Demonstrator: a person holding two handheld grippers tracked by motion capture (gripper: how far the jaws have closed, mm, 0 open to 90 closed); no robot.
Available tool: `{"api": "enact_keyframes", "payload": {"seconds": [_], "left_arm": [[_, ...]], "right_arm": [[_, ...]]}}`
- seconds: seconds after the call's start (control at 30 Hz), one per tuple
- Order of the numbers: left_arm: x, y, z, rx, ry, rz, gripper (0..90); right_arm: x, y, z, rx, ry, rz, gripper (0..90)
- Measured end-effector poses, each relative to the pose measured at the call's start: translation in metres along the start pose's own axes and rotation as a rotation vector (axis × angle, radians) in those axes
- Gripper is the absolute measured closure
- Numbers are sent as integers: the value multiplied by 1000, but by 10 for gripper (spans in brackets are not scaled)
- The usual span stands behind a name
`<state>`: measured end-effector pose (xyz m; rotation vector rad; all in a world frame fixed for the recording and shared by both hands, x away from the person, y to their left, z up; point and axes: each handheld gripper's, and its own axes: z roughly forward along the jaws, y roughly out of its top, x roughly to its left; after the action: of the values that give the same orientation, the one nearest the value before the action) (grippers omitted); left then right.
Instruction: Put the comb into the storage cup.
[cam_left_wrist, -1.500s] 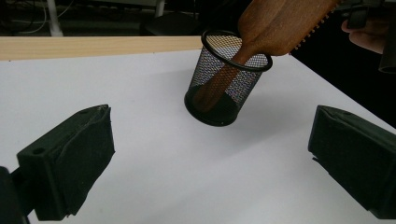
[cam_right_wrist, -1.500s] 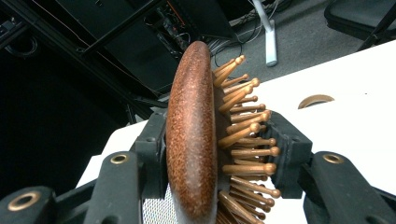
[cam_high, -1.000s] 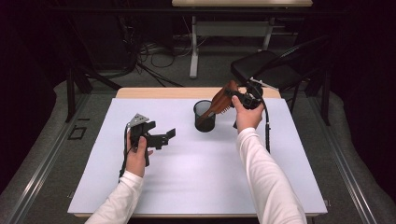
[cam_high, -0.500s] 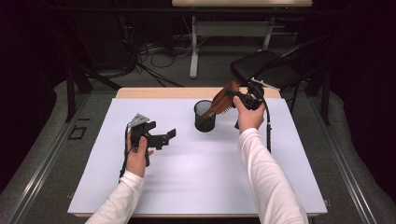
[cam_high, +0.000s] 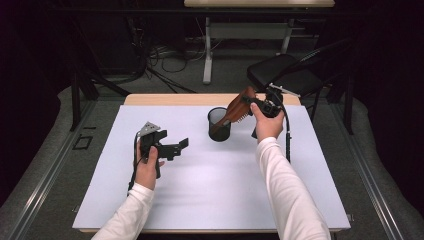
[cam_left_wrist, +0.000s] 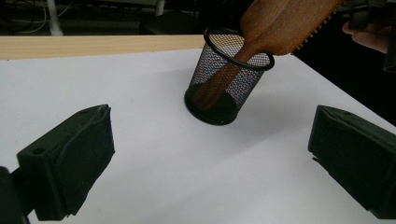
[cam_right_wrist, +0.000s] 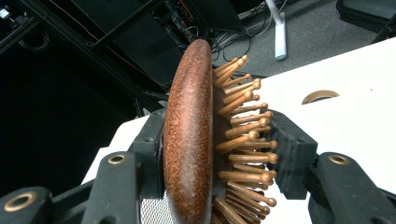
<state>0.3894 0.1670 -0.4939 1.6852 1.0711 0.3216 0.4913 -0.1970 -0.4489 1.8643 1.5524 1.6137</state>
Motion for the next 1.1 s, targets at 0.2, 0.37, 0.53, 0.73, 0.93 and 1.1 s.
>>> {"api": "enact_keyframes", "payload": {"seconds": [0.2, 0.37, 0.53, 0.73, 0.93, 1.1], "left_arm": [[0, 0, 0, 0, 1, 0, 4], [0, 0, 0, 1, 1, 0, 4], [0, 0, 0, 1, 1, -1, 4], [0, 0, 0, 0, 1, -2, 4], [0, 0, 0, 0, -1, -2, 4], [0, 0, 0, 1, -1, -4, 4]], "right_arm": [[-1, 1, -1, 2, -4, -4, 461], [0, 1, -1, 12, -4, -10, 456], [1, 0, 1, 3, 1, -14, 456], [4, -1, 1, 8, -4, -23, 454], [5, -2, 1, 13, -6, -27, 445], [5, -2, 2, 8, -10, -41, 426]]}}
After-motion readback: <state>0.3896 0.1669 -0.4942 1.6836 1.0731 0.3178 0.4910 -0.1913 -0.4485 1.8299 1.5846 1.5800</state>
